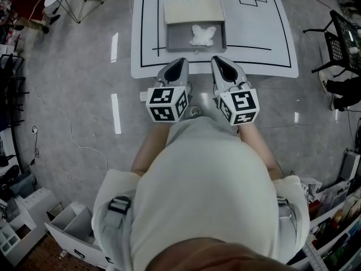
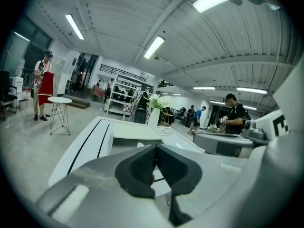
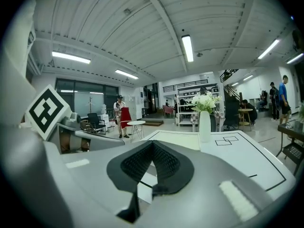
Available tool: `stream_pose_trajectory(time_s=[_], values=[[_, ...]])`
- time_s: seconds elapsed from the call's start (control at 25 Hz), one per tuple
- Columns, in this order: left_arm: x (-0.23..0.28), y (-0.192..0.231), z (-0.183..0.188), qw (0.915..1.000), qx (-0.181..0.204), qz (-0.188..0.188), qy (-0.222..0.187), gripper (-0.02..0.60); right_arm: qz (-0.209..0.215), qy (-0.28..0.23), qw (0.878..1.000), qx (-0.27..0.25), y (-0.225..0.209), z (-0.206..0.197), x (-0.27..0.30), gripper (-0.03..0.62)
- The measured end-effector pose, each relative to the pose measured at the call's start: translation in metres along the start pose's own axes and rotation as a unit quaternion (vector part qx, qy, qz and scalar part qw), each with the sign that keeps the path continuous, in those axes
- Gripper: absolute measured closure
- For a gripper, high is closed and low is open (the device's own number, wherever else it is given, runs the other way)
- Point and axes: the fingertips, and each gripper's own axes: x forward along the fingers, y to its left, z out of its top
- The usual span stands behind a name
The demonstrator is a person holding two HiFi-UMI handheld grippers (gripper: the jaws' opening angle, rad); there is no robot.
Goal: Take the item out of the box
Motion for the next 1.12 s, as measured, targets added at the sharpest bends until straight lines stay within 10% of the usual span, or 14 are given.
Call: stream_pose_trajectory(time_s=[1.12], values=[[0.085, 0.012, 0.006, 0.9991, 0.002, -0.011, 0.04, 0.581, 0.006, 0.014, 1.0, 0.006, -0.063, 0.003, 0.067, 0.592]])
